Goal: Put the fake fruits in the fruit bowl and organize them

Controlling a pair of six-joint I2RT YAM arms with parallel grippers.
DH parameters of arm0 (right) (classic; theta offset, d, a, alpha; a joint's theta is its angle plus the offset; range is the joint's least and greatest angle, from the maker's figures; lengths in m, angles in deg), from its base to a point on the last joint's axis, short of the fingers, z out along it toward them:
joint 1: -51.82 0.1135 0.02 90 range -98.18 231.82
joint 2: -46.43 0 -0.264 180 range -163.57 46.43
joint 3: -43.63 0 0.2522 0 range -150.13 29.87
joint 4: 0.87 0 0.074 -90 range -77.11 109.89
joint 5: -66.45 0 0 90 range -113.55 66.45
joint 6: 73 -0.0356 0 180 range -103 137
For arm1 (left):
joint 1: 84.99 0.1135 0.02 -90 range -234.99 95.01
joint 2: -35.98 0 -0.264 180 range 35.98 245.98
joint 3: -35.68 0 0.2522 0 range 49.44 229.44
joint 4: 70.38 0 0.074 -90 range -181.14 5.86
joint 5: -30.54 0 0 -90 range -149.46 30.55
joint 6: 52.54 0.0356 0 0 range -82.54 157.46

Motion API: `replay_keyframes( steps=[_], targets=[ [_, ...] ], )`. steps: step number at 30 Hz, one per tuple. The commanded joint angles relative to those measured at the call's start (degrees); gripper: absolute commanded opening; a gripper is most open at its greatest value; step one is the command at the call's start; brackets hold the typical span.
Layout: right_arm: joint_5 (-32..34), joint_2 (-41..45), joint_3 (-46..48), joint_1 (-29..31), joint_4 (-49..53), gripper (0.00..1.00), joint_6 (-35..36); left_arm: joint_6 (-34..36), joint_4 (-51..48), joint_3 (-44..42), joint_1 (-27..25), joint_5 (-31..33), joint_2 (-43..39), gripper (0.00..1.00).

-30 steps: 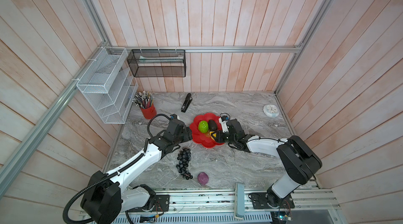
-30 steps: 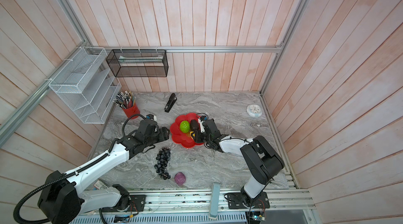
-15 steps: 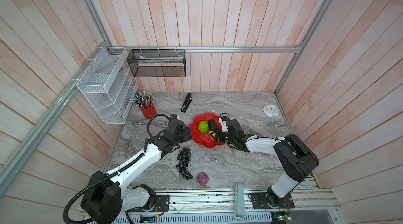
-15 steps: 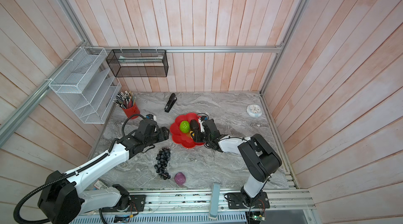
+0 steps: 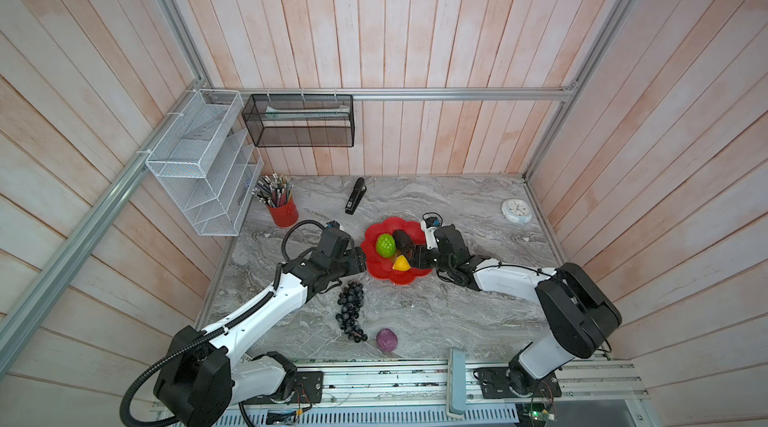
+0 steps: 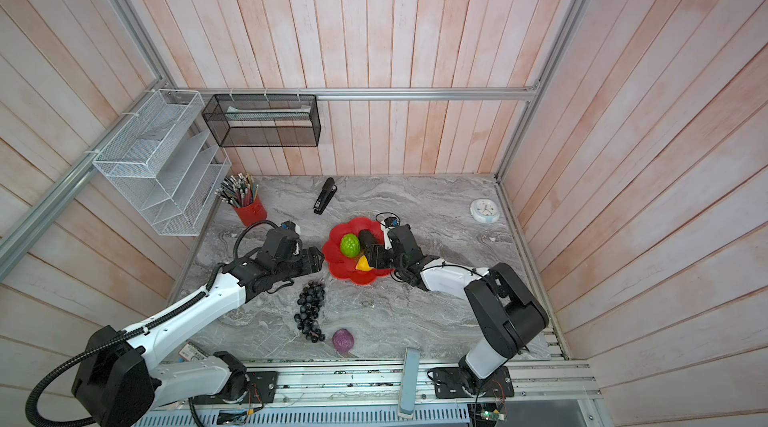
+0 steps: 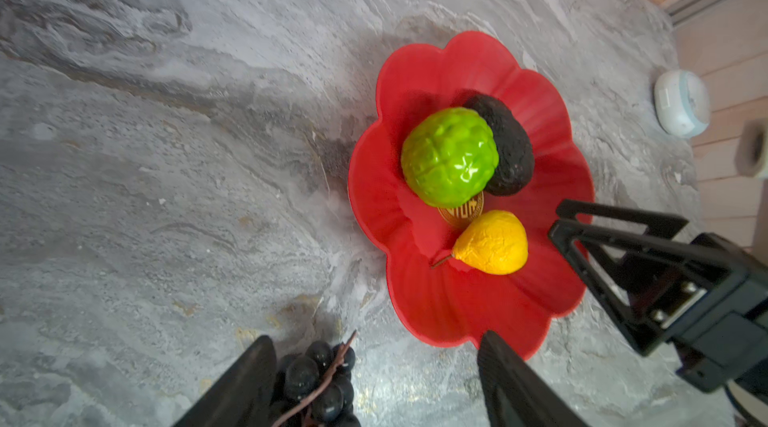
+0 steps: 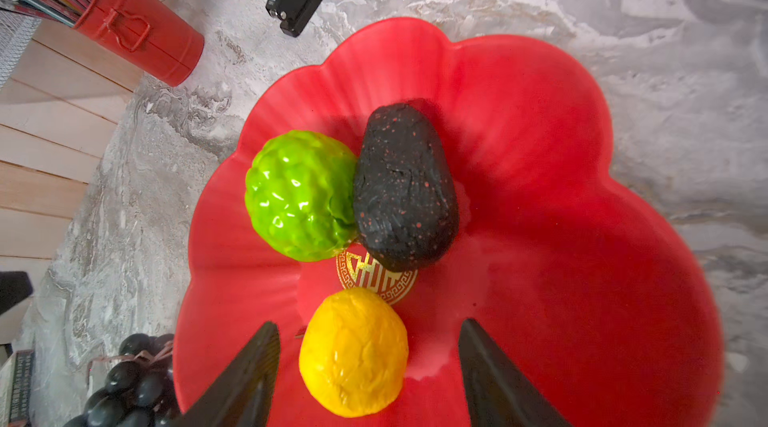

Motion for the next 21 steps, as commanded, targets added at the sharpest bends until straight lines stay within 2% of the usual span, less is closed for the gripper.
replay_keyframes(
  steps=[1,4,9,12,17,21],
  targets=[
    [1.6,3.0,-1.2,-0.2,3.7,0.69,3.3,2.0,-4.8,2.2,-0.3,-7.7,-1.0,0.78],
    [1.9,4.6,-1.3,-0.1,4.8,0.68,4.3,3.6,-8.5,3.2,-3.3,-10.4,-1.0,0.78],
    [2.8,7.1,-0.3,-0.2,5.0,0.68,5.7,4.6,-13.2,4.2,-12.2,-14.6,0.4,0.78],
    [3.6,8.1,1.0,-0.3,3.3,0.68,5.2,2.8,-14.3,3.2,-18.1,-14.8,1.4,0.79],
    [2.9,8.3,2.7,-0.4,0.7,0.69,4.3,-2.7,-17.2,3.0,-27.7,-9.9,3.6,0.86],
    [2.4,8.1,3.7,-0.5,-0.8,0.72,4.1,-4.4,-18.9,3.2,-30.2,-7.6,6.4,0.86]
  ],
)
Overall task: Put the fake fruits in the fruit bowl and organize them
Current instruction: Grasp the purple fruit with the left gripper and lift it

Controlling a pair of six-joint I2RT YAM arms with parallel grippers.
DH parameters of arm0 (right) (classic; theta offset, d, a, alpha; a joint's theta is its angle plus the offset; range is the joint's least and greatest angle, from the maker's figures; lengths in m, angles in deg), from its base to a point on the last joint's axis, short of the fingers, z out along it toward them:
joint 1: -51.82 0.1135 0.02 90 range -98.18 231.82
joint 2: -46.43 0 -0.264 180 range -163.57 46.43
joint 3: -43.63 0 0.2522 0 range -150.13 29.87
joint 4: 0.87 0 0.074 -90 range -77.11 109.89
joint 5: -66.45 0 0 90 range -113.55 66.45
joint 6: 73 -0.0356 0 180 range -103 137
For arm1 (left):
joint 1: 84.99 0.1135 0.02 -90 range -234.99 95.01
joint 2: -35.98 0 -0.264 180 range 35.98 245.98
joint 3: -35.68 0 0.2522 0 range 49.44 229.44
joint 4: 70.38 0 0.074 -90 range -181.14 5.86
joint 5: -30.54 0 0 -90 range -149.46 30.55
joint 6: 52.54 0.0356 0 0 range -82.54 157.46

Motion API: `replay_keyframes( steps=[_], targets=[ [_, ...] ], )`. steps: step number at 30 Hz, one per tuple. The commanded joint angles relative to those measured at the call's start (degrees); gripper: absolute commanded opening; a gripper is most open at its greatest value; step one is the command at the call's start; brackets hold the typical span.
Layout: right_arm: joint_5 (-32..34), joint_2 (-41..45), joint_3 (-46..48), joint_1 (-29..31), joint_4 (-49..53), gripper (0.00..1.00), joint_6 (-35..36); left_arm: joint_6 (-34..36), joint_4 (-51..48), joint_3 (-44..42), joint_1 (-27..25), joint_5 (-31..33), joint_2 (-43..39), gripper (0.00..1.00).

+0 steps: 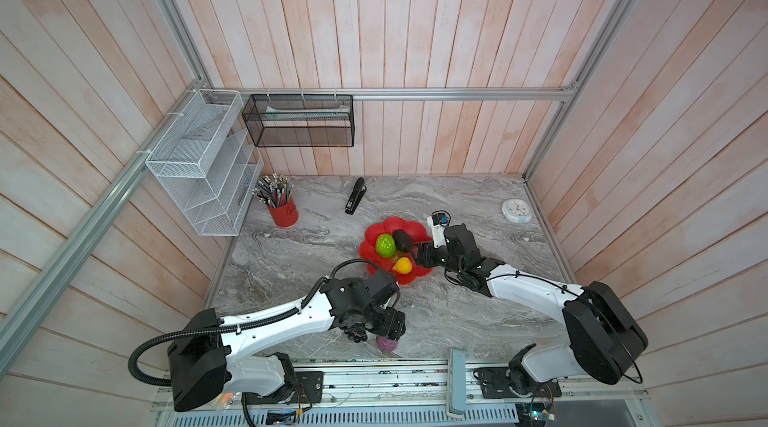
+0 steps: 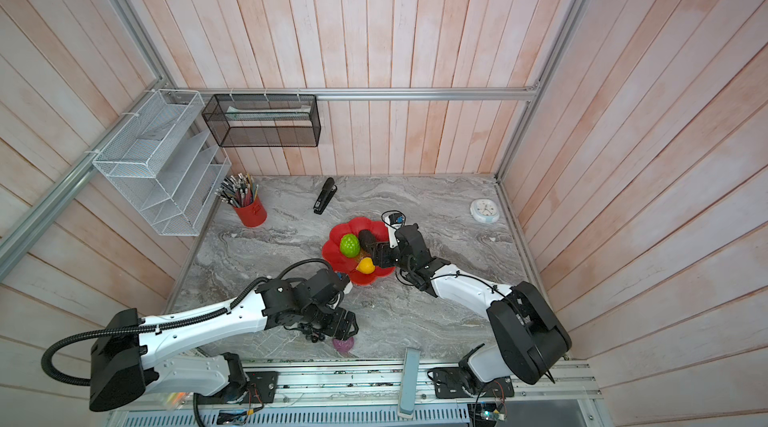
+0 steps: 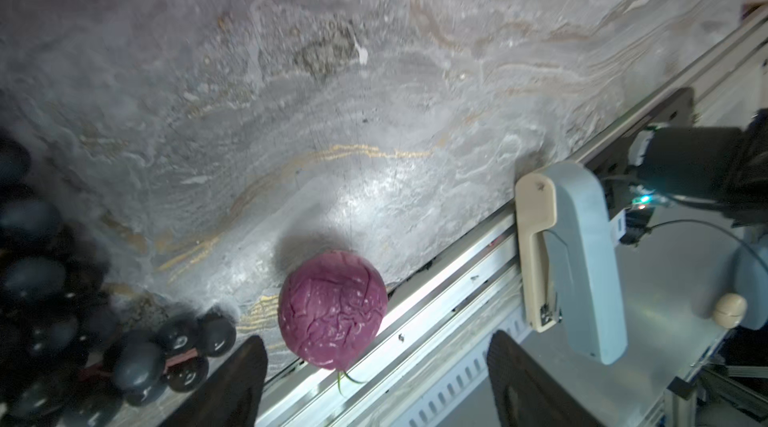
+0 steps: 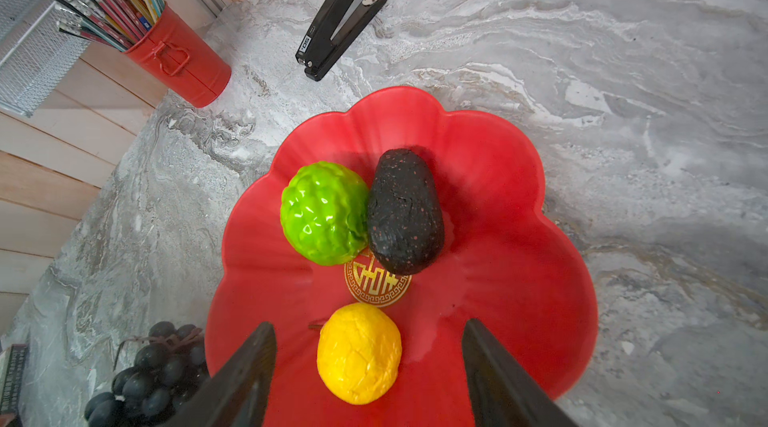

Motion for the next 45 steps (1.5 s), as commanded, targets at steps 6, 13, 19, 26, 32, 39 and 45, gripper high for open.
replay_keyframes(
  steps=[6,13,19,26,32,39,45],
  targets=[
    [-0.1,0.8,2.0,-0.4,-2.6,0.72,0.4,-2.1,-3.8,0.1,-2.2,1.4,7.0,0.86],
    [-0.1,1.4,2.9,-0.7,-3.0,0.72,0.4,-1.5,-2.0,-0.1,-2.7,-0.6,10.2,0.86],
    [0.0,1.4,3.8,-0.9,-4.0,0.72,-0.2,-1.0,-0.6,-0.2,-2.7,-1.1,11.7,0.79],
    [-0.3,1.4,3.9,-1.1,-3.8,0.72,-0.1,-1.1,0.5,-1.0,-2.7,-1.7,12.9,0.66],
    [-0.3,1.8,4.1,-1.3,-4.2,0.72,-0.4,-1.0,0.5,-1.0,-2.7,-1.4,10.9,0.46],
    [0.3,3.3,4.5,-1.3,-4.2,0.72,-0.1,2.4,-3.0,4.2,0.5,-1.3,4.4,0.4],
    [1.6,4.7,5.3,-1.3,-5.8,0.72,-0.7,5.7,0.0,9.9,12.1,-2.1,2.0,0.4]
  ],
)
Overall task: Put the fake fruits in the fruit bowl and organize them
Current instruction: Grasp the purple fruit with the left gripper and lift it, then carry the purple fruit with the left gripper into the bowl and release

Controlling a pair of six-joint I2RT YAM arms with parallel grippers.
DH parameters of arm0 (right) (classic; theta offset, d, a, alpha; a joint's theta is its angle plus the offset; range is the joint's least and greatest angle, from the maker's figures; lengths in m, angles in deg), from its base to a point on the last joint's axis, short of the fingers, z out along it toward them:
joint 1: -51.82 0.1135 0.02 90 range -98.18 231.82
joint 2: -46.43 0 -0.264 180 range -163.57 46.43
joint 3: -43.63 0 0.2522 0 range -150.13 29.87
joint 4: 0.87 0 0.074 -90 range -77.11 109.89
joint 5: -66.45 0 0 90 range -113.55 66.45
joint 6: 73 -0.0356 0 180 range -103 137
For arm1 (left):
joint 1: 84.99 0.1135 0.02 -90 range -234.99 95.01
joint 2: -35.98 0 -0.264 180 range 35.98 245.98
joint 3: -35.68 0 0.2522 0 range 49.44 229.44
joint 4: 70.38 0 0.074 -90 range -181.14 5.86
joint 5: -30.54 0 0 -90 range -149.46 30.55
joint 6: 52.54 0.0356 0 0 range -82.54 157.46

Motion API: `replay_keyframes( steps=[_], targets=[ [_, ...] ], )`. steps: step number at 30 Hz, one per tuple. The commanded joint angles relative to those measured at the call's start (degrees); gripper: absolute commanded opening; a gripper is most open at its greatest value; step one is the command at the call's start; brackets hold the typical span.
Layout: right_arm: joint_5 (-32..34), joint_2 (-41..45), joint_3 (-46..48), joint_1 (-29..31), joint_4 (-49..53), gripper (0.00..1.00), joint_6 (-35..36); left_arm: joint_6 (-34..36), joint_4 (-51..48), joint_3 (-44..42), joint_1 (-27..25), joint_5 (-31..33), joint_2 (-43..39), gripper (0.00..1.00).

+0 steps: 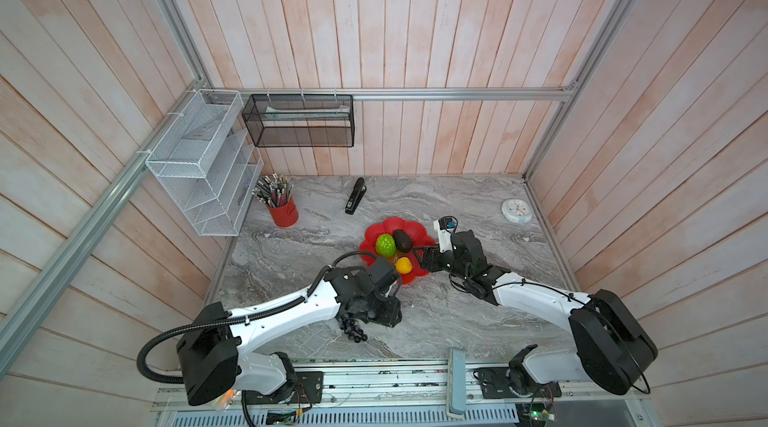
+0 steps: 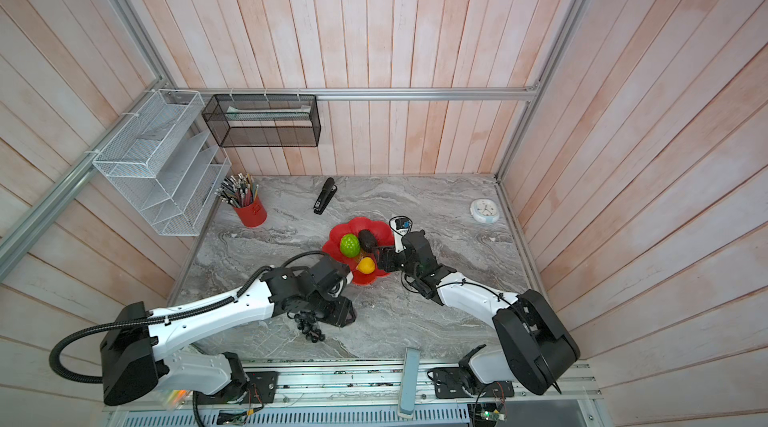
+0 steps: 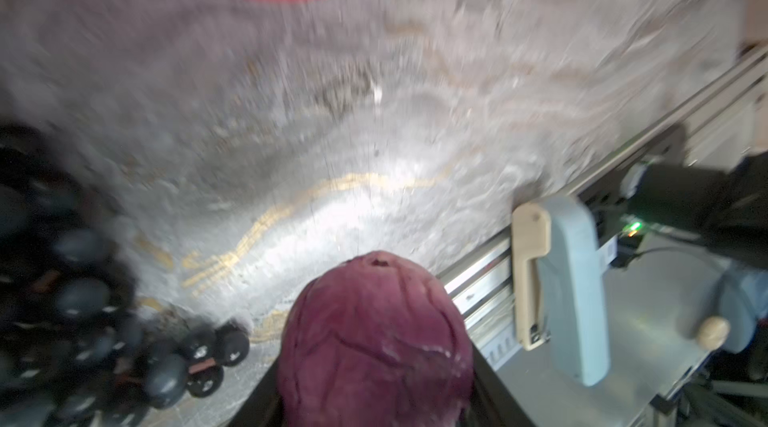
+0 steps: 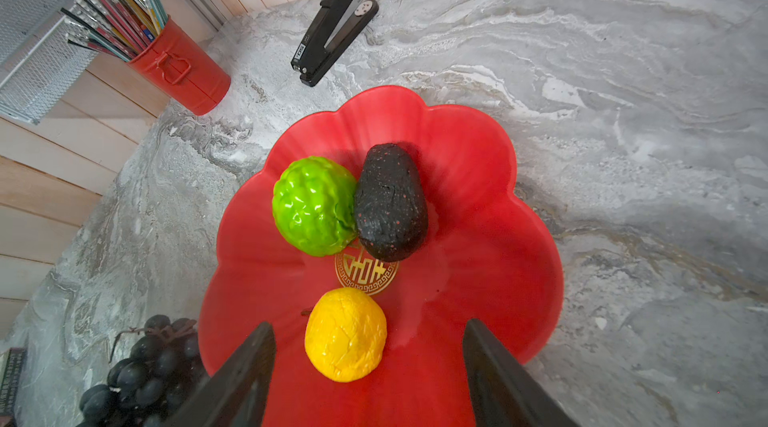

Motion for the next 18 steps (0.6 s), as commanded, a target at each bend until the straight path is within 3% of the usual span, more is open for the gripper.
replay_keyframes(
  steps=[1,10,18],
  targets=[
    [0.9,1.0,0.0,-0.3,-1.5,0.72,-0.1,4.1,2.2,4.2,5.5,-0.1,1.4,0.4],
    [0.6,3.9,-1.6,-0.3,4.0,0.72,1.8,12.1,10.4,11.3,14.2,3.2,12.6,0.39],
    [1.4,6.3,0.1,-0.3,6.8,0.71,1.6,16.4,13.7,13.1,15.2,3.4,21.0,0.39]
  ],
)
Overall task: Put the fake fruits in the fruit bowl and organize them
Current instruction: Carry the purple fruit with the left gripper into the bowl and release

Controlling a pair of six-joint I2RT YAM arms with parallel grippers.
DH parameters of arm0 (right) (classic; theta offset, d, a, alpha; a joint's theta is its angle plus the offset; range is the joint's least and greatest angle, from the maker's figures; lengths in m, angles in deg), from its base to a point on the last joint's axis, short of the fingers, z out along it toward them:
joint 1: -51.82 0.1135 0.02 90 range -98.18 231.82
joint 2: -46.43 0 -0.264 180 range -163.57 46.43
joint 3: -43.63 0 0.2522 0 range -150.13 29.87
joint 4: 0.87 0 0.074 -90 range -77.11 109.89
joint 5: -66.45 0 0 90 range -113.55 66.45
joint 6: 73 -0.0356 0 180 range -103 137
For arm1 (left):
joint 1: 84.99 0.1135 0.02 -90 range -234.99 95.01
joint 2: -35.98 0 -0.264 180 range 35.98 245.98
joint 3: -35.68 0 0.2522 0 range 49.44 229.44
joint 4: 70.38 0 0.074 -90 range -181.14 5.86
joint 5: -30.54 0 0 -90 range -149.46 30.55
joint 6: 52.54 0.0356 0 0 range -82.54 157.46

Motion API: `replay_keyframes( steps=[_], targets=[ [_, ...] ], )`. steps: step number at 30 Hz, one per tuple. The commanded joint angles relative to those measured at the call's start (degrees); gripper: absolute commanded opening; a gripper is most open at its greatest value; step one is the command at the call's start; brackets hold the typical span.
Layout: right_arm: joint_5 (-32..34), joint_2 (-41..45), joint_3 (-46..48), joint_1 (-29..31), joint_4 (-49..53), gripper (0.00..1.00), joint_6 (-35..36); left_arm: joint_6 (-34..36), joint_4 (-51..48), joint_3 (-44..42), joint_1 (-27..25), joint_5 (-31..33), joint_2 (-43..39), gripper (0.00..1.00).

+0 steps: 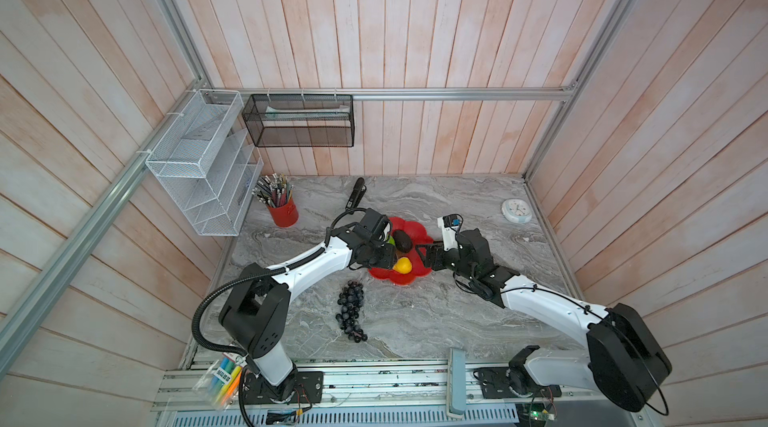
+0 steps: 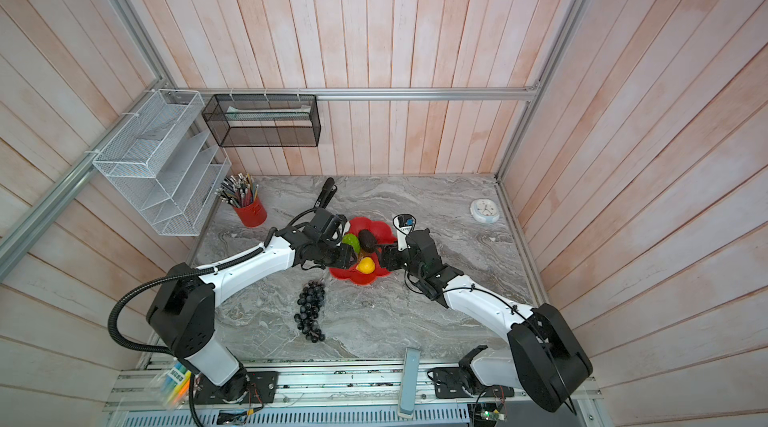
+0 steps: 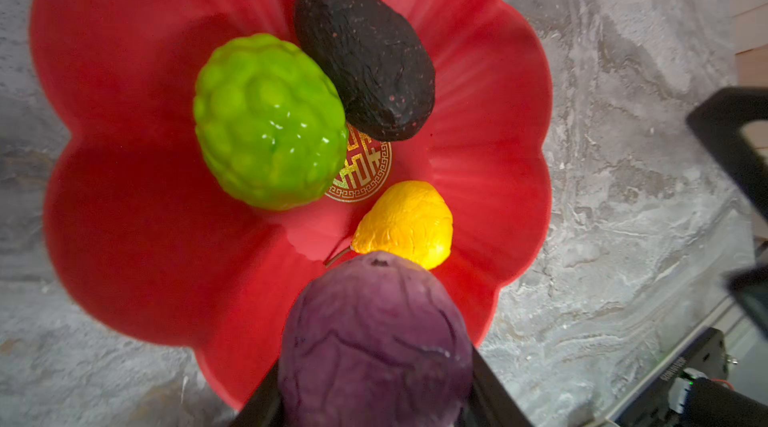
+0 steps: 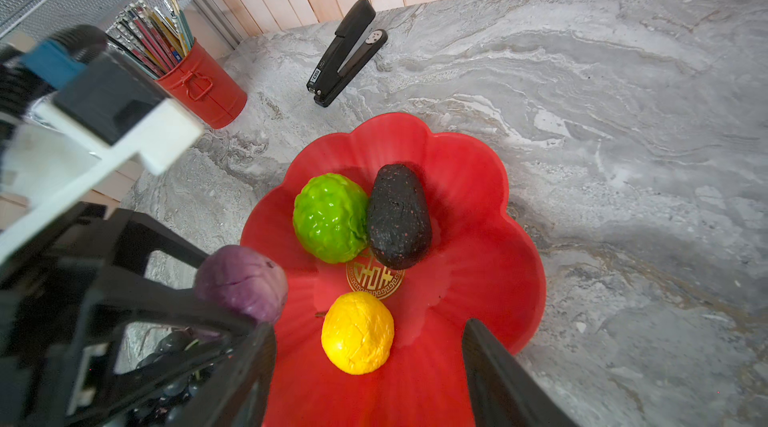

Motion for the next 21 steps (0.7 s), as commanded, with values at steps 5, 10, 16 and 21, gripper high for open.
replay_keyframes(
  steps=[5,10,16,21],
  targets=[
    [1.5,1.0,0.8,-0.2,3.2,0.71,0.0,3.1,5.0,-0.9,0.0,0.5,2.8,0.36],
    [1.8,1.4,0.8,-0.3,4.1,0.71,0.3,3.8,7.5,-3.0,0.1,2.4,3.3,0.37],
    [2.1,1.6,0.1,-0.3,5.3,0.71,0.5,2.8,10.8,-5.4,0.0,2.6,4.2,0.37],
    [2.4,2.4,0.8,-0.3,5.1,0.71,-0.1,2.5,12.0,-5.9,-0.1,1.6,5.4,0.39]
  ],
)
